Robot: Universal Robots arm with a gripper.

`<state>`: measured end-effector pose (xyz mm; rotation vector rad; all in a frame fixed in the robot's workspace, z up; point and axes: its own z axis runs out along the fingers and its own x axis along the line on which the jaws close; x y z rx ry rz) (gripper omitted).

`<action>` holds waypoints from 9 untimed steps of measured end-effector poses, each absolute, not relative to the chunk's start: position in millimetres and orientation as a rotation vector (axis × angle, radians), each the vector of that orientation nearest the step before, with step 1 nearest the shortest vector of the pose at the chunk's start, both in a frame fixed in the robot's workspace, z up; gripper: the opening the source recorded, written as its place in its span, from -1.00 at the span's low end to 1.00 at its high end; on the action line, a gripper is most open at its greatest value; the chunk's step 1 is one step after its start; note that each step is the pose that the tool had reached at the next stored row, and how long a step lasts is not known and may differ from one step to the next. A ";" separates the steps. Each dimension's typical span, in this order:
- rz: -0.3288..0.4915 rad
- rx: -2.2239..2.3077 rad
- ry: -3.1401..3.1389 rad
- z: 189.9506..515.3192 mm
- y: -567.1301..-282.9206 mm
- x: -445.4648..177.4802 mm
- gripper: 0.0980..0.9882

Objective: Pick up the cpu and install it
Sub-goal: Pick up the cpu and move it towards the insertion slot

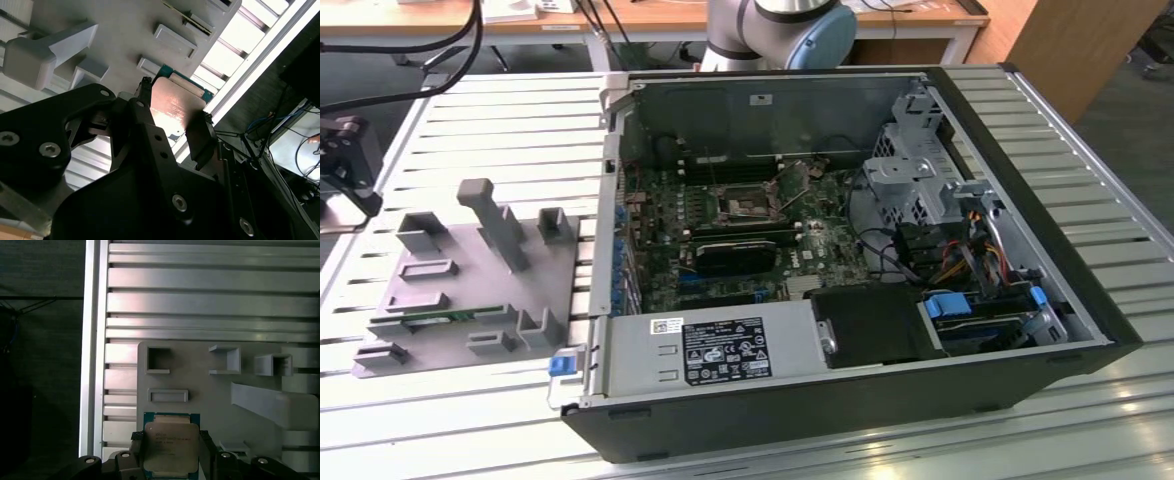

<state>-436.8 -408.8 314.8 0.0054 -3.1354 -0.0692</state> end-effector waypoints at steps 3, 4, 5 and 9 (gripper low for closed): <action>-0.069 0.005 -3.135 316.8 -408.8 -436.8 -0.04; -0.069 0.005 -3.135 317.6 -408.8 -436.8 -0.04; -0.069 0.005 -3.135 318.5 -408.8 -436.8 -0.04; -0.069 0.005 -3.136 320.8 -408.7 -436.8 -0.04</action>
